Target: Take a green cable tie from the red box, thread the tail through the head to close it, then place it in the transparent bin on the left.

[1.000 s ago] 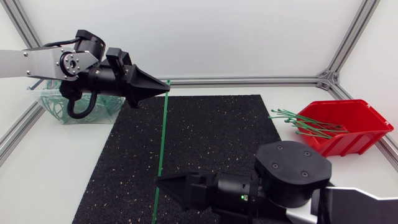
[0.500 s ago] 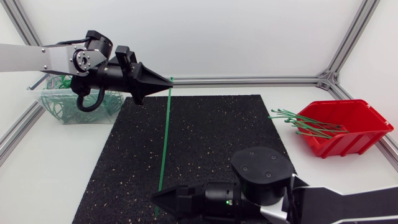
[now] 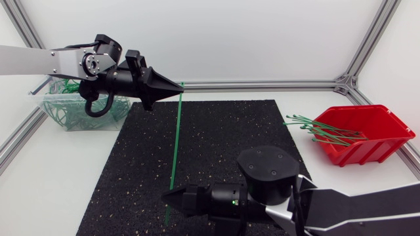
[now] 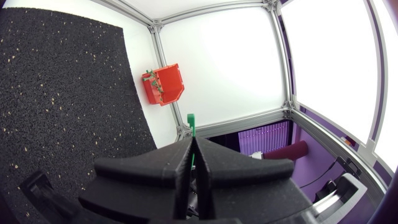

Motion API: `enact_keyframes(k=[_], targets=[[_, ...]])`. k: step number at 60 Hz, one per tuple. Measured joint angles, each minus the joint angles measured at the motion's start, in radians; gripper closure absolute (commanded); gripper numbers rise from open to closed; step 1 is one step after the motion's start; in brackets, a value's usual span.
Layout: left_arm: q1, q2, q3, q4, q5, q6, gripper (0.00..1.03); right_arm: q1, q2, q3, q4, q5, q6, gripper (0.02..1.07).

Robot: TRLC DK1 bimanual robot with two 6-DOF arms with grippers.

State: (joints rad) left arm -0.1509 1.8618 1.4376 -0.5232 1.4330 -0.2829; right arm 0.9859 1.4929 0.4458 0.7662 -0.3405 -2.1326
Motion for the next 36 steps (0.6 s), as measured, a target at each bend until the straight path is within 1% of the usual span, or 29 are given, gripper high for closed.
enact_keyframes(k=[2,12,15,19,22,24,34,36], targets=[[0.000,0.002,0.000,0.000,0.000,0.000,1.00,0.000,0.000,0.000,0.000,0.000,0.000,0.66],[0.000,0.006,0.000,0.000,0.000,0.008,1.00,-0.003,0.000,-0.007,0.002,0.000,0.000,0.67],[0.000,0.006,0.000,0.000,0.000,0.012,1.00,-0.006,0.000,-0.009,0.002,0.000,0.000,0.71],[0.000,0.006,0.000,0.000,0.000,0.019,1.00,-0.008,0.000,-0.009,0.002,0.000,0.001,0.72],[0.000,0.006,0.000,0.000,0.000,0.021,1.00,-0.008,0.000,-0.009,0.002,0.000,0.000,0.78],[0.000,0.006,0.000,0.000,0.000,0.022,1.00,-0.008,0.001,-0.009,0.002,0.000,0.001,0.80],[0.000,0.006,0.000,0.000,-0.001,0.022,1.00,-0.014,0.007,-0.012,0.011,0.000,0.001,0.80],[0.000,0.006,0.000,0.000,-0.001,0.022,1.00,-0.014,0.007,-0.016,0.016,0.000,0.001,0.83]])
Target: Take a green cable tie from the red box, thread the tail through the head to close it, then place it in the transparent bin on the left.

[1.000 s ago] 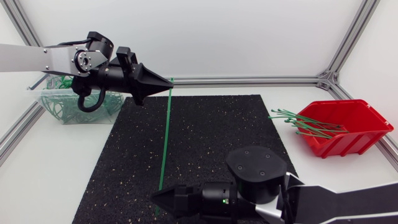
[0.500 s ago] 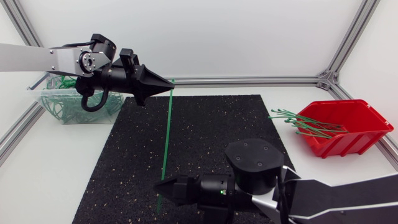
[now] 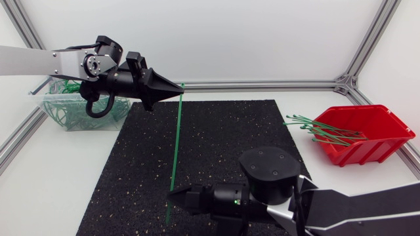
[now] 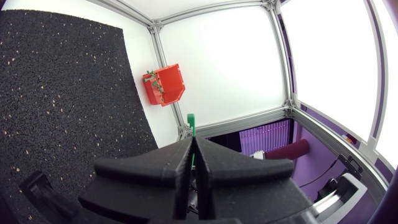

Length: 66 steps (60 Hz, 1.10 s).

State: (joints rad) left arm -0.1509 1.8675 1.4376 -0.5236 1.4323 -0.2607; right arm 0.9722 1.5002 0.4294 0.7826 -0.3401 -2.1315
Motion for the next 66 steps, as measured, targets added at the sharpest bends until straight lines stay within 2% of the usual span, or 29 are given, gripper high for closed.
enact_keyframes(k=[17,30,47,52,60,66], targets=[[-0.001,0.000,0.000,0.000,0.000,0.000,1.00,0.000,0.000,-0.008,0.004,0.000,0.003,0.86],[-0.002,0.000,0.000,0.000,0.000,0.000,1.00,0.000,0.000,-0.008,0.004,0.000,0.003,0.93],[-0.003,0.000,0.000,0.000,0.000,0.001,1.00,0.002,0.000,-0.008,0.005,0.000,0.003,0.93],[-0.003,0.000,0.000,0.000,0.000,0.001,1.00,0.002,0.000,-0.008,0.005,0.000,0.003,1.02],[-0.003,-0.001,-0.003,0.000,0.000,0.017,1.00,0.002,0.000,-0.008,0.004,0.000,0.004,1.02],[-0.003,-0.009,-0.024,0.000,0.000,0.042,1.00,0.002,0.010,-0.008,0.003,0.014,0.069,1.02]])
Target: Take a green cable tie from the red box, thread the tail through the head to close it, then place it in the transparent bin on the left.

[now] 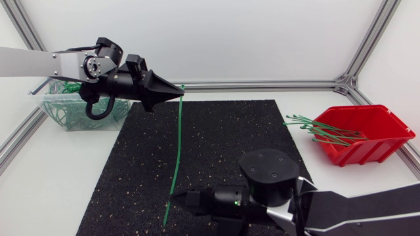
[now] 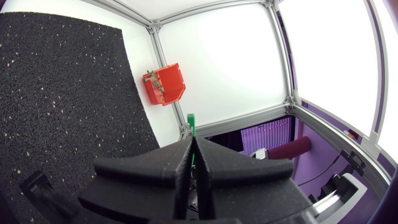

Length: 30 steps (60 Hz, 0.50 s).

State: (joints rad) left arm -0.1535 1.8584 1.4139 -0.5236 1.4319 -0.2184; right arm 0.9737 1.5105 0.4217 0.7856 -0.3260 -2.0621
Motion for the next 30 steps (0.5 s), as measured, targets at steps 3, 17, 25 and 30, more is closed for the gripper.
enact_keyframes(k=[3,17,25,30], targets=[[0.000,-0.008,-0.016,0.000,-0.001,0.018,1.00,0.000,0.006,0.000,-0.002,0.020,0.055,1.02],[0.000,-0.059,-0.083,0.000,-0.027,0.085,1.00,0.018,0.012,0.040,-0.052,0.134,0.430,1.02],[0.000,-0.084,-0.135,0.000,-0.045,0.119,1.00,0.020,0.023,0.046,-0.053,0.179,0.652,1.02],[-0.003,-0.113,-0.167,0.000,-0.045,0.127,1.00,0.024,0.011,0.045,-0.064,0.197,0.751,1.02]])
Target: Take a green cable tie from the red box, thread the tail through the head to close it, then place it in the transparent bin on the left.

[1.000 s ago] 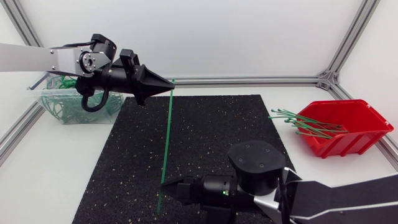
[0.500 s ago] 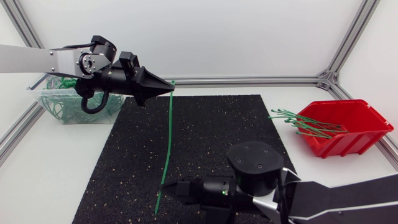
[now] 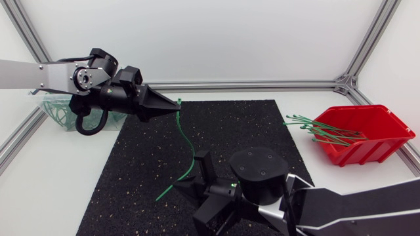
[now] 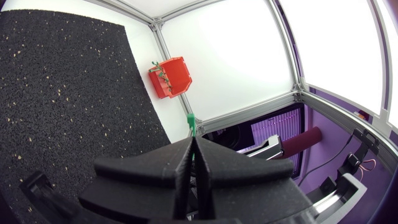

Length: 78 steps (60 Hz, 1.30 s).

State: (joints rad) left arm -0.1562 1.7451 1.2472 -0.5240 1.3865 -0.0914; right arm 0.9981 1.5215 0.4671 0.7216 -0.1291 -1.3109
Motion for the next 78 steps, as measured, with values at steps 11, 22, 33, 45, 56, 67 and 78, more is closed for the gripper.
enact_keyframes(k=[11,22,33,45,56,67,78], targets=[[-0.014,-0.092,-0.045,0.000,0.000,0.014,1.00,0.008,-0.066,-0.013,-0.034,-0.016,0.188,1.02],[-0.024,-0.125,-0.086,0.000,-0.004,0.014,1.00,0.009,-0.071,-0.045,-0.042,-0.012,0.311,1.02],[-0.031,-0.161,-0.121,-0.001,-0.008,0.014,1.00,0.011,-0.181,-0.046,-0.309,-0.057,0.539,1.02],[-0.049,-0.200,-0.149,-0.002,-0.035,0.015,1.00,0.014,-0.241,0.014,-0.446,-0.056,0.712,1.02],[-0.076,-0.295,-0.196,-0.001,-0.069,0.018,1.00,0.043,-0.288,0.133,-0.706,-0.097,0.880,1.02],[-0.099,-0.390,-0.247,0.001,-0.091,0.021,1.00,0.056,-0.413,0.172,-0.787,-0.126,1.130,1.02],[-0.134,-0.488,-0.296,0.005,-0.123,0.014,1.00,0.055,-0.482,0.256,-0.929,-0.232,1.313,1.02]])
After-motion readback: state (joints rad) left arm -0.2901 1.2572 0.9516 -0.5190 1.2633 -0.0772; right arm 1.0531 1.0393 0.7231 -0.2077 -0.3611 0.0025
